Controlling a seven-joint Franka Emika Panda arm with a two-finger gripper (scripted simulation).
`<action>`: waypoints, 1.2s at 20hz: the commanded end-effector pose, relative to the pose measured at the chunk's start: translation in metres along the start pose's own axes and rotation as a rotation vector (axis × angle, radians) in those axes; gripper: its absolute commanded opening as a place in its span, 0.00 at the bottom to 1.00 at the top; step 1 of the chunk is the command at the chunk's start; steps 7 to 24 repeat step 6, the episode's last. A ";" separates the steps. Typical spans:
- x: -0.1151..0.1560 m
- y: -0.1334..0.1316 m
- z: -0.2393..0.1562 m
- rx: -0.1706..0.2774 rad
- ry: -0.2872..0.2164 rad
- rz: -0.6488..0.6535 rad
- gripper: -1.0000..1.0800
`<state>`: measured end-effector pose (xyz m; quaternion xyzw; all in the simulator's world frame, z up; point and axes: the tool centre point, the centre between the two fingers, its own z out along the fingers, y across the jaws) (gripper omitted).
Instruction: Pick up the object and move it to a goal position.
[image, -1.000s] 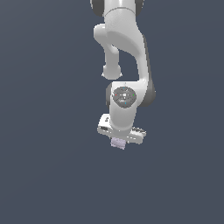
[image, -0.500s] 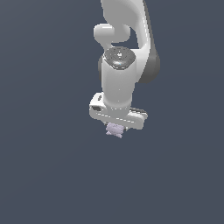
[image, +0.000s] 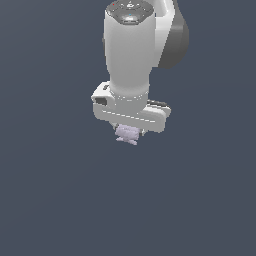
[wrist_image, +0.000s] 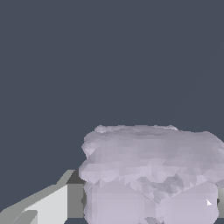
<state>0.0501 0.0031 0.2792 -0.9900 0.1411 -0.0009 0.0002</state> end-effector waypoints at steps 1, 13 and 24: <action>0.000 0.002 -0.009 -0.001 -0.002 0.000 0.00; 0.001 0.002 -0.014 -0.001 -0.002 0.000 0.00; 0.001 0.002 -0.014 -0.001 -0.002 0.000 0.00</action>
